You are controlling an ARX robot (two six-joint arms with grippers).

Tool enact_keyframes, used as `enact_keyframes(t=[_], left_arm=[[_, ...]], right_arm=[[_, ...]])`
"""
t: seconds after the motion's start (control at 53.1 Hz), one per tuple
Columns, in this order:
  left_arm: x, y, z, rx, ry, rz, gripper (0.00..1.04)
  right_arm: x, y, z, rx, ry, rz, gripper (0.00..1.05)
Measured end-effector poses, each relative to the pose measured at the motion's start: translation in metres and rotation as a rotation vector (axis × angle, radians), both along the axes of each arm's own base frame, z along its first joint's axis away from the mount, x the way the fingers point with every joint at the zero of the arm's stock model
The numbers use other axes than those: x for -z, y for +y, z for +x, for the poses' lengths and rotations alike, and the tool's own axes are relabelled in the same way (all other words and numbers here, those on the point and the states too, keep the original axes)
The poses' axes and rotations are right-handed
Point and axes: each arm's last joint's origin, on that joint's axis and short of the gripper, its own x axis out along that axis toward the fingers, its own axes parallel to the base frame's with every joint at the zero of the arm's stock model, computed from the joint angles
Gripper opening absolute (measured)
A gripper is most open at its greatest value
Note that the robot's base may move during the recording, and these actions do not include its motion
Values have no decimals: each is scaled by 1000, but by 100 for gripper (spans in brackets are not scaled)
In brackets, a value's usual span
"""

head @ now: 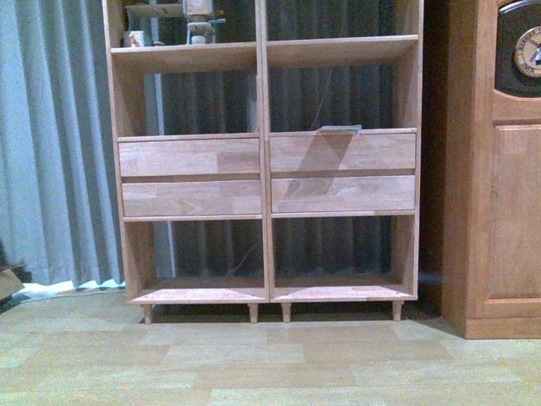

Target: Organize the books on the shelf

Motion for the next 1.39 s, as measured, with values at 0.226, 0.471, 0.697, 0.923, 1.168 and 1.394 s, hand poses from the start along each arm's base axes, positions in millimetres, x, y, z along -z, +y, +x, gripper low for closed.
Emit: enact_keyframes(t=[0.226,0.471,0.697,0.923,1.168,1.394], left_arm=[[0,0,0,0,0,0,97],[0,0,0,0,0,0,97],[0,0,0,0,0,0,97],[0,0,0,0,0,0,97],[0,0,0,0,0,0,97],[0,0,0,0,0,0,97]], right_arm=[[0,0,0,0,0,0,98],[0,0,0,0,0,0,98],[0,0,0,0,0,0,98],[0,0,0,0,0,0,98],[0,0,0,0,0,0,98],[0,0,0,0,0,0,98]])
